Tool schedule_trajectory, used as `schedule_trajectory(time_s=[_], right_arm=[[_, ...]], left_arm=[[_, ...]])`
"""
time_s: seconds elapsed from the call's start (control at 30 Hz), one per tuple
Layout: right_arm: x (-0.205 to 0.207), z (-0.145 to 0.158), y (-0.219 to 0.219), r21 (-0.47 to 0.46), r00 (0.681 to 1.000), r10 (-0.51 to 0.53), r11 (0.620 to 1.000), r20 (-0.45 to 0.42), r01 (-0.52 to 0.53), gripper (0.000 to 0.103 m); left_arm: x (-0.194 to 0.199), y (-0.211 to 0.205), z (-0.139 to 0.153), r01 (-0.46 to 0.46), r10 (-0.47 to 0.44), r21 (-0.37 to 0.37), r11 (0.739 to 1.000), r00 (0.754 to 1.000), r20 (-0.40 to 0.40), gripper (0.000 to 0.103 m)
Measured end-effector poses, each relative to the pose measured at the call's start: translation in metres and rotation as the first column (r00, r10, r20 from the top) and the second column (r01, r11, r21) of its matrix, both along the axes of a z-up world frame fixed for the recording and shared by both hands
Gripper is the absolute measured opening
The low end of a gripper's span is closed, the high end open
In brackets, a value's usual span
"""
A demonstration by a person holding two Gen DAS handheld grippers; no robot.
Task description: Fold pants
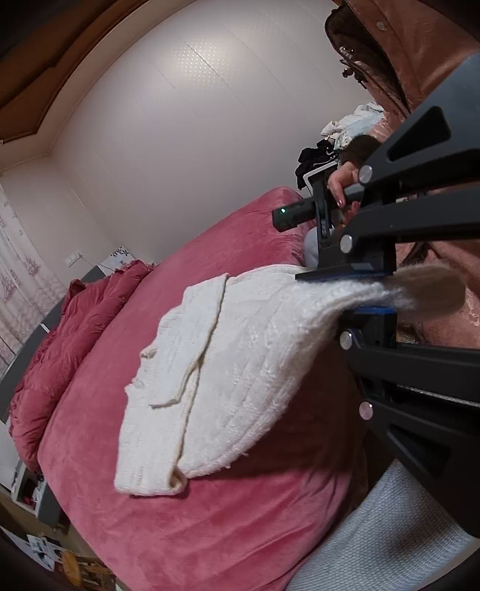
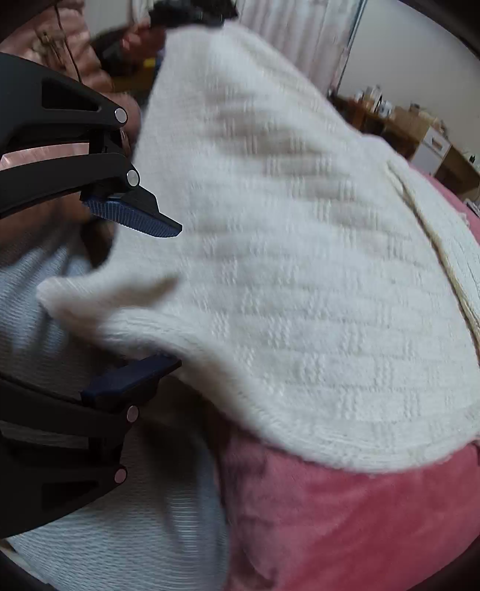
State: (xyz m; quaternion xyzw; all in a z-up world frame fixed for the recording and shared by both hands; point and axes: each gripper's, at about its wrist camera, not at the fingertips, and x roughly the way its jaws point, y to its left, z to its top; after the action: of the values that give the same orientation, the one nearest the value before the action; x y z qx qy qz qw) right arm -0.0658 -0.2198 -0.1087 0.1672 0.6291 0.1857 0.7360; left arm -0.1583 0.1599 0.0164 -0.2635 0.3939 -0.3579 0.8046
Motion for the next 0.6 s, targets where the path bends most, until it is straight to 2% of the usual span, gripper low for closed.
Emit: schedule_trajectory(time_s=[0.1, 0.2, 0.23, 0.27, 0.3, 0.33, 0.43, 0.53, 0.6], right_arm=[[0.001, -0.01, -0.006, -0.002, 0.999, -0.039, 0.999, -0.002, 0.039, 0.066], [-0.006, -0.032, -0.014, 0.052, 0.995, -0.044, 0.997, -0.089, 0.049, 0.066], [-0.01, -0.039, -0.013, 0.074, 0.992, -0.043, 0.996, -0.118, 0.052, 0.062], [-0.014, -0.045, -0.012, 0.094, 0.99, -0.031, 0.995, -0.136, 0.044, 0.047], [-0.019, -0.049, -0.01, 0.11, 0.989, -0.014, 0.993, -0.149, 0.031, 0.041], [-0.021, -0.05, -0.009, 0.113, 0.989, -0.008, 0.993, -0.148, 0.025, 0.035], [-0.03, -0.042, -0.009, 0.126, 0.994, 0.011, 0.992, -0.105, 0.003, 0.009], [-0.039, -0.019, -0.015, 0.208, 0.999, 0.011, 0.978, -0.039, -0.002, 0.007], [-0.037, 0.004, -0.021, 0.311, 1.0, -0.004, 0.95, 0.019, -0.002, 0.007]], left_arm=[[0.005, -0.001, 0.006, -0.007, 0.007, -0.007, 1.0, 1.0, 0.023, 0.009], [0.014, -0.002, 0.013, -0.012, 0.013, -0.01, 1.0, 0.999, 0.045, 0.009], [0.016, -0.003, 0.016, -0.013, 0.014, -0.006, 1.0, 0.998, 0.055, 0.009], [0.018, -0.003, 0.018, -0.013, 0.013, -0.003, 1.0, 0.998, 0.061, 0.009], [0.019, -0.004, 0.02, -0.013, 0.013, 0.003, 1.0, 0.998, 0.069, 0.009], [0.02, -0.004, 0.021, -0.013, 0.013, 0.006, 1.0, 0.997, 0.074, 0.009], [0.022, -0.003, 0.022, -0.021, 0.019, 0.018, 1.0, 0.997, 0.08, 0.01], [0.024, 0.001, 0.019, -0.038, 0.036, 0.029, 0.999, 0.997, 0.066, 0.009], [0.025, 0.003, 0.018, -0.05, 0.048, 0.034, 0.998, 0.997, 0.056, 0.01]])
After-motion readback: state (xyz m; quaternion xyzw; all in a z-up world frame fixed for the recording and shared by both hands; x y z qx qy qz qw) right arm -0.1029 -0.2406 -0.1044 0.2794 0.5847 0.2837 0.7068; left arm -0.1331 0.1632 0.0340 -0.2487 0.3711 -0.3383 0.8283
